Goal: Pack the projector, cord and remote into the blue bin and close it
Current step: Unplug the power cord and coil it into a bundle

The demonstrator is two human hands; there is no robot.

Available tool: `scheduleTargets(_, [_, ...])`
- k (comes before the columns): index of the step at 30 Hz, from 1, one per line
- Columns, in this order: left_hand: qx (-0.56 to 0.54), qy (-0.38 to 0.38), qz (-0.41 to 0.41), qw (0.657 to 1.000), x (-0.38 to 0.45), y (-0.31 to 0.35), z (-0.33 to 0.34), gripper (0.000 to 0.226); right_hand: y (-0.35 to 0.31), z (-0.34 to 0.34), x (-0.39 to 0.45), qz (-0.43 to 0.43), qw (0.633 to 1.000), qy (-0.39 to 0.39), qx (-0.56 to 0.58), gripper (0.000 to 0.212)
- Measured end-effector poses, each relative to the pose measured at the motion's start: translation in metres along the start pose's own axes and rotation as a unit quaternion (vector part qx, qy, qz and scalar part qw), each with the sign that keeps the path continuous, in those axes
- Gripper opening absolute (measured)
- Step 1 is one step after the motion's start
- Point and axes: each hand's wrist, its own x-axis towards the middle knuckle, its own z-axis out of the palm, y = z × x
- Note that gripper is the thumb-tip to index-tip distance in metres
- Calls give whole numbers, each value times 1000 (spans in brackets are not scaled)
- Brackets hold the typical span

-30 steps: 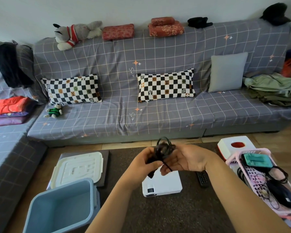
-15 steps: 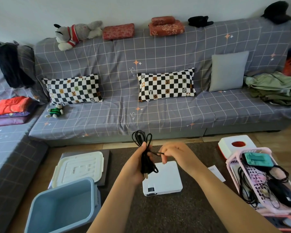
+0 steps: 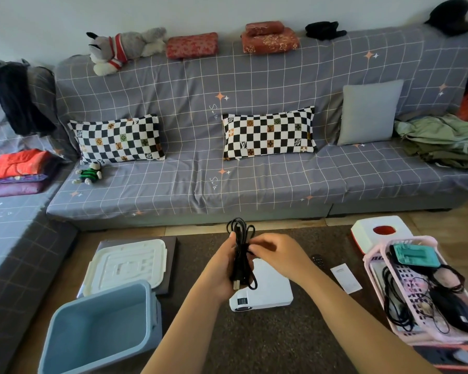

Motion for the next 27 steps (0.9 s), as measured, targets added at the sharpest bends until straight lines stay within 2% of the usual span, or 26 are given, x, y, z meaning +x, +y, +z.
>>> scheduleTargets(6, [-35,37,6,999,4,-5,-5,48,-2,25,4,-10,993,110,52,12])
scheduleTargets(11, [-45,93,21,994,8,-9,-15,34,-4,34,7,1,997,74,22,9])
scheduleTargets(16, [-19,95,20,995,8,-11,-21,35,-5,31,10,-15,999,42,5,5])
scheduleTargets(18, [-29,79,18,996,7,-9,-22,32,-5,26,10,3,998,12,64,1])
scheduleTargets(20, [-51,55,10,997,7,-5,-22,31,-6,20,7,40,982,-53,175,8])
scheduleTargets(22, [-54,39,3,998,9,-4,-21,31,-7,13,4,46,964,-107,240,15])
scheduleTargets(24, [-38,23,8,999,9,-3,-19,29,-10,4,2,35,967,-136,215,23])
scheduleTargets(27, [-13,1,22,1000,8,-4,-19,32,-17,-6,-1,19,986,-115,118,36])
